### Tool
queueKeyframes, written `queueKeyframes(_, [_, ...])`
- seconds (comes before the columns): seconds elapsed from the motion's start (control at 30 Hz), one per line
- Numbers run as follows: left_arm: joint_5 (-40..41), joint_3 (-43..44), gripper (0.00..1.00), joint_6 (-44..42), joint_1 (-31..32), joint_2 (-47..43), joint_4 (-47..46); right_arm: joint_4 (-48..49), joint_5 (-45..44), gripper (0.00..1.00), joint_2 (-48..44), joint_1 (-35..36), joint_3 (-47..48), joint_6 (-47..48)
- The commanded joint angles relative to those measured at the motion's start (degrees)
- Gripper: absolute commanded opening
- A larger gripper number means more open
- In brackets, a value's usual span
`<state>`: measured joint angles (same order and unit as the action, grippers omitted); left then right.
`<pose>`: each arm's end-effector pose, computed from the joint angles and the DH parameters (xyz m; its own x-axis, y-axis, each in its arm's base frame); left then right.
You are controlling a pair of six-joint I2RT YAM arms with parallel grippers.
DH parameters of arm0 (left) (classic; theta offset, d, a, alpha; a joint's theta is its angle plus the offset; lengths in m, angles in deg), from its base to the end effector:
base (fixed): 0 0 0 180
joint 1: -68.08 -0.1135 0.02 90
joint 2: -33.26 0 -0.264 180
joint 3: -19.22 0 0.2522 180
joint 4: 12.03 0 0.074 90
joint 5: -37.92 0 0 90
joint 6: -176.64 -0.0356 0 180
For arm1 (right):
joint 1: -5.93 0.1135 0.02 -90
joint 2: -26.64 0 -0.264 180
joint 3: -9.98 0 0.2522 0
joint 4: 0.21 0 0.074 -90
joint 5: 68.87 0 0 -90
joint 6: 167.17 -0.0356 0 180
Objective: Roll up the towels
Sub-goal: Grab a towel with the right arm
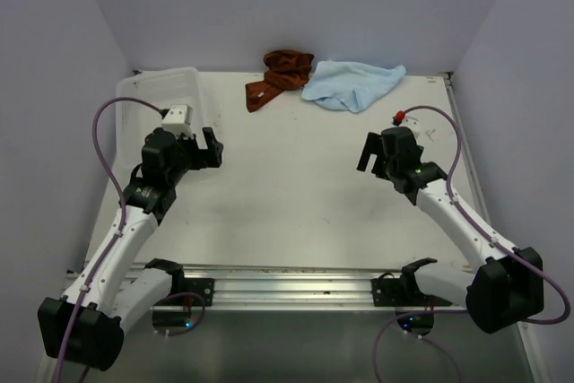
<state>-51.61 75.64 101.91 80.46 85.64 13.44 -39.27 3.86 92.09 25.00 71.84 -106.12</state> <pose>0.2076 -0.0453 0.3003 -0.3988 -0.1821 -0.8988 0.1056 0.9644 -0.2423 0.2316 0.0689 0.2647 -0.6114 0.2777 -0.7410 0.2175 0.9593 0.1800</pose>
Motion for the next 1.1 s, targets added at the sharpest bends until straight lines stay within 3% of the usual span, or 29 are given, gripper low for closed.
queueKeyframes(0.0, [0.76, 2.61, 1.00, -0.77, -0.17, -0.09, 0.16, 0.16, -4.34, 0.99, 1.52, -0.09, 1.56, -1.11])
queueKeyframes(0.2, [1.37, 2.52, 1.00, -1.03, -0.17, -1.23, 0.16, 9.54, -3.56, 0.99, 7.13, -0.17, 1.73, -0.14])
queueKeyframes(0.3, [1.55, 2.35, 1.00, -1.03, -0.17, -1.05, 0.16, 10.27, -3.63, 0.99, 14.25, -0.17, 7.78, -0.23])
queueKeyframes(0.47, [-2.66, 2.08, 1.00, -0.77, -0.17, 0.00, -0.72, 11.49, -0.04, 0.99, 26.99, -0.26, 21.92, 4.06])
queueKeyframes(0.7, [-1.26, 2.08, 1.00, -1.38, 0.45, 0.62, -0.37, 11.34, 0.67, 0.99, 46.24, -0.79, 41.70, 9.52])
queueKeyframes(0.93, [-1.00, 2.08, 1.00, -1.82, 1.42, 1.32, -0.28, 8.70, 6.11, 0.89, 65.47, -3.16, 62.17, 9.44])
queueKeyframes(1.07, [-0.65, 2.17, 1.00, -2.00, 1.68, 2.90, -0.19, 6.32, 5.86, 0.88, 71.55, -3.86, 68.62, 8.91])
